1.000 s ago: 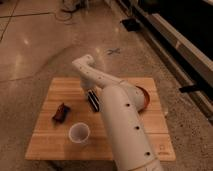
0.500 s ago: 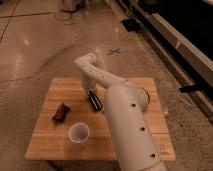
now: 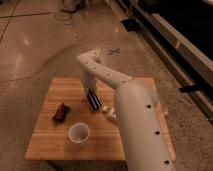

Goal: Place the eraser in the ceramic cup

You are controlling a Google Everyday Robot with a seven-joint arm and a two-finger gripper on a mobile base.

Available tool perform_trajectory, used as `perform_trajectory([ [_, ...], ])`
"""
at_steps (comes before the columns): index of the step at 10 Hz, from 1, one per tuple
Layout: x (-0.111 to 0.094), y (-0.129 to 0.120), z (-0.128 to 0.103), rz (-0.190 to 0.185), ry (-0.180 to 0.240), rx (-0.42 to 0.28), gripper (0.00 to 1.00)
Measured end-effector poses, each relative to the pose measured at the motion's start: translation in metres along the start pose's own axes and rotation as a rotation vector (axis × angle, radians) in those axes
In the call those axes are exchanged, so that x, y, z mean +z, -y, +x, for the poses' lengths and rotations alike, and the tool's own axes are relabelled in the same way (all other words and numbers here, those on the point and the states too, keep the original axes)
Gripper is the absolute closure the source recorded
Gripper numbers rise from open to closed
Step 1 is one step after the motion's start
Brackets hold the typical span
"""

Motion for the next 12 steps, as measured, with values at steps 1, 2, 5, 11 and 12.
perform_trajectory([
  [1,-0.012,0.010,-0.004,0.031,-0.024,-0.022,1.00],
  [2,-0.022,0.016,-0.009,0.056,-0.044,-0.039,1.00],
  [5,-0.051,0.034,-0.023,0.144,-0.116,-0.084,1.00],
  [11,-0.115,0.067,-0.059,0.320,-0.300,-0.207,1.00],
  [12,-0.123,0.071,-0.066,0.346,-0.323,-0.226,1.00],
])
